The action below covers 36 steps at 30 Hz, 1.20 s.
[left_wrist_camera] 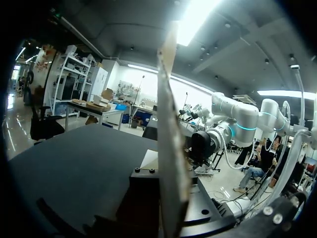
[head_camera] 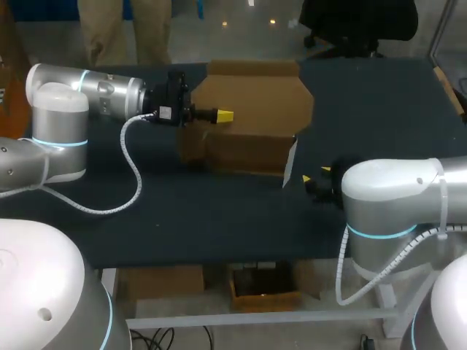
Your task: Assemble the packaging by folding the flat box into shape, placing the metal phone stand inside, and closing the box properly
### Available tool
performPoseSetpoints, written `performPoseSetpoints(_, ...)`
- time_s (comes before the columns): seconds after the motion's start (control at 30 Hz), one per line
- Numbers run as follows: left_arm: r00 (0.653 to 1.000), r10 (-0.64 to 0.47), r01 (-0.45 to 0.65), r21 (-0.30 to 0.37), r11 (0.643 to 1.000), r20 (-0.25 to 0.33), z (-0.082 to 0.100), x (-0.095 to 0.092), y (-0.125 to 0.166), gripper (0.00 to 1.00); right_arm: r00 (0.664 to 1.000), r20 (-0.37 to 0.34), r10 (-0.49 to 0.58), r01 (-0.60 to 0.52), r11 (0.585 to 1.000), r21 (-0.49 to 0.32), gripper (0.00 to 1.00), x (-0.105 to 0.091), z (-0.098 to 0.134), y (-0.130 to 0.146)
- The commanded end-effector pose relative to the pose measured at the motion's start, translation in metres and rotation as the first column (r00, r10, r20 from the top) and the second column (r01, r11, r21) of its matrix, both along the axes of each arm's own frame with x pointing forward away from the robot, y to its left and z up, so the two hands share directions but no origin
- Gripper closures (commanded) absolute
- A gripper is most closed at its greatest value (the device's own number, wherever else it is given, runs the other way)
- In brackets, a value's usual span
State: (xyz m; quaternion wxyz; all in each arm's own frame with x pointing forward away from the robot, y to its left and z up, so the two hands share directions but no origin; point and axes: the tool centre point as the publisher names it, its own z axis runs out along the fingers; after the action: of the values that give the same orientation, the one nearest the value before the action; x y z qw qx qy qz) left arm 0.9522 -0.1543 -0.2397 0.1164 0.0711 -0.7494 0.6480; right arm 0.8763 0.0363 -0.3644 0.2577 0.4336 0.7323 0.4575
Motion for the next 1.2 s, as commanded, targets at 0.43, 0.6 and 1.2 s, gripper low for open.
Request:
performPoseSetpoints(0.43, 1.0, -0.003, 0.003, -0.001, 1.0, 0.0, -0.004, 0.001, -0.001, 1.0, 0.946, -0.024, 0.323, -0.32, 0.944, 0.077, 0.5, 0.032, -0.007, -0.003)
performPoseSetpoints(0.6, 1.0, -0.003, 0.003, -0.001, 1.0, 0.0, -0.004, 0.001, -0.001, 1.0, 0.932, -0.018, 0.363, -0.361, 0.93, 0.066, 0.5, 0.034, -0.009, 0.003)
performPoseSetpoints(1.2, 1.0, -0.003, 0.003, -0.001, 1.0, 0.0, -0.004, 0.001, -0.001, 1.0, 0.899, -0.003, 0.438, -0.437, 0.898, 0.045, 0.51, 0.039, -0.01, 0.022)
